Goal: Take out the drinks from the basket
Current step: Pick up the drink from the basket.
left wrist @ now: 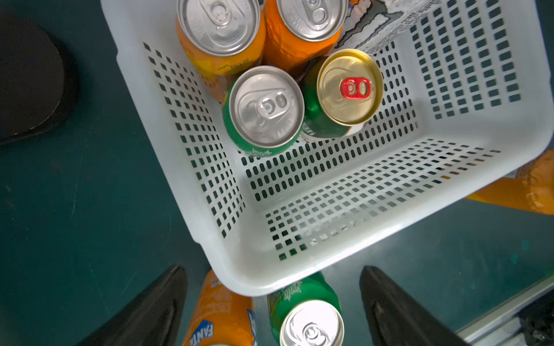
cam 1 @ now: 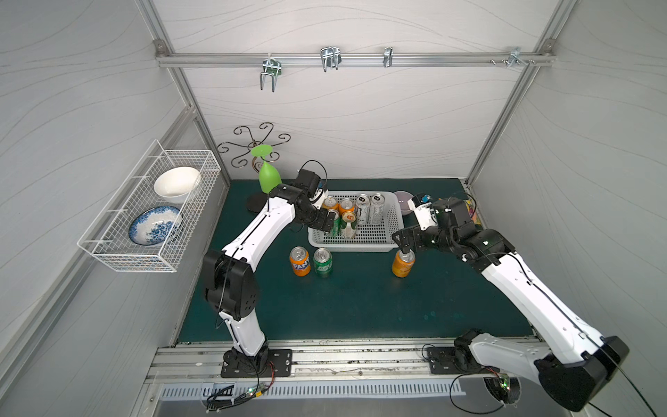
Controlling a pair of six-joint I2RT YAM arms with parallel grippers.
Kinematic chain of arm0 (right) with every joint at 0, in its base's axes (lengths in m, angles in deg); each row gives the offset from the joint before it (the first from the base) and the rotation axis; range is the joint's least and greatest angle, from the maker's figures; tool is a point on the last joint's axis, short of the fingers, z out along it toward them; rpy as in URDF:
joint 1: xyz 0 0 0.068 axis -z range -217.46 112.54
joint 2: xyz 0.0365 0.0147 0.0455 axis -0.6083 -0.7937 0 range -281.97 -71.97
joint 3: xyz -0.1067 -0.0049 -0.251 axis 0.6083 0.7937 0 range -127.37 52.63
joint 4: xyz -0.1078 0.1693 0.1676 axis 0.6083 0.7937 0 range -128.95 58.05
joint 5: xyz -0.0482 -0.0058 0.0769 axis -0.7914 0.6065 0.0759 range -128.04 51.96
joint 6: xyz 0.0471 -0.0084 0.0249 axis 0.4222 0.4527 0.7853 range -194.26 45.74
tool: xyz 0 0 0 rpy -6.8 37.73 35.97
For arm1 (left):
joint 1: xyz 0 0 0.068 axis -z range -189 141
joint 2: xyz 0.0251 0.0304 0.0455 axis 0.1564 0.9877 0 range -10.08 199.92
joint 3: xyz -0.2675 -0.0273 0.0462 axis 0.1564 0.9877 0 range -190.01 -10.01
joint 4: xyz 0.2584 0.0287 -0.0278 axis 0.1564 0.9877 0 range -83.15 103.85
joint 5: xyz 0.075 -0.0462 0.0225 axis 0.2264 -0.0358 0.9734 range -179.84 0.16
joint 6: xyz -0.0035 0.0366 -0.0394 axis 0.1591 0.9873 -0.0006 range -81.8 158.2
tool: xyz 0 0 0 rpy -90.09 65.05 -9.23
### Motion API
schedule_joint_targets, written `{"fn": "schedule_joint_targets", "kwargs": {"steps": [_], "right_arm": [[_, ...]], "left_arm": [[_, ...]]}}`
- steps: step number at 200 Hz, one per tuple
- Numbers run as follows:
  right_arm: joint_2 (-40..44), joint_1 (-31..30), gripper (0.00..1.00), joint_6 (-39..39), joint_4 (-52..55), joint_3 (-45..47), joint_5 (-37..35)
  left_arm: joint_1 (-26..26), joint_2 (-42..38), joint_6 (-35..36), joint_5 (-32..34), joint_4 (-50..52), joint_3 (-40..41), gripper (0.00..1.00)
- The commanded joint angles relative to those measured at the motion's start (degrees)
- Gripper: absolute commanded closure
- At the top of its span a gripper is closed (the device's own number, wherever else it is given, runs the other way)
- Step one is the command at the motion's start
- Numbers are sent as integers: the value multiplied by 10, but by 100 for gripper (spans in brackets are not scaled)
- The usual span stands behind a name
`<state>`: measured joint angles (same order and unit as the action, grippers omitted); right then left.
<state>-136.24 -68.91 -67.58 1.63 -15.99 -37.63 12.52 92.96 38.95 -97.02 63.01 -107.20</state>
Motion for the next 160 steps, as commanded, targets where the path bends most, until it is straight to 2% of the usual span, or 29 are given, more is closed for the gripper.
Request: {"fn": "schedule_joint_targets", "kwargs": {"steps": [1, 62, 160], "right_arm": [[15, 5, 1, 6, 15, 10, -12], [23, 8, 1, 5, 22, 14, -17], [33, 8, 1, 8, 27, 15, -20]], "left_arm": [[5, 28, 14, 16, 17, -49, 7], [14, 104, 18, 40, 31, -115, 11], [19, 177, 13, 24, 31, -166, 22]]}}
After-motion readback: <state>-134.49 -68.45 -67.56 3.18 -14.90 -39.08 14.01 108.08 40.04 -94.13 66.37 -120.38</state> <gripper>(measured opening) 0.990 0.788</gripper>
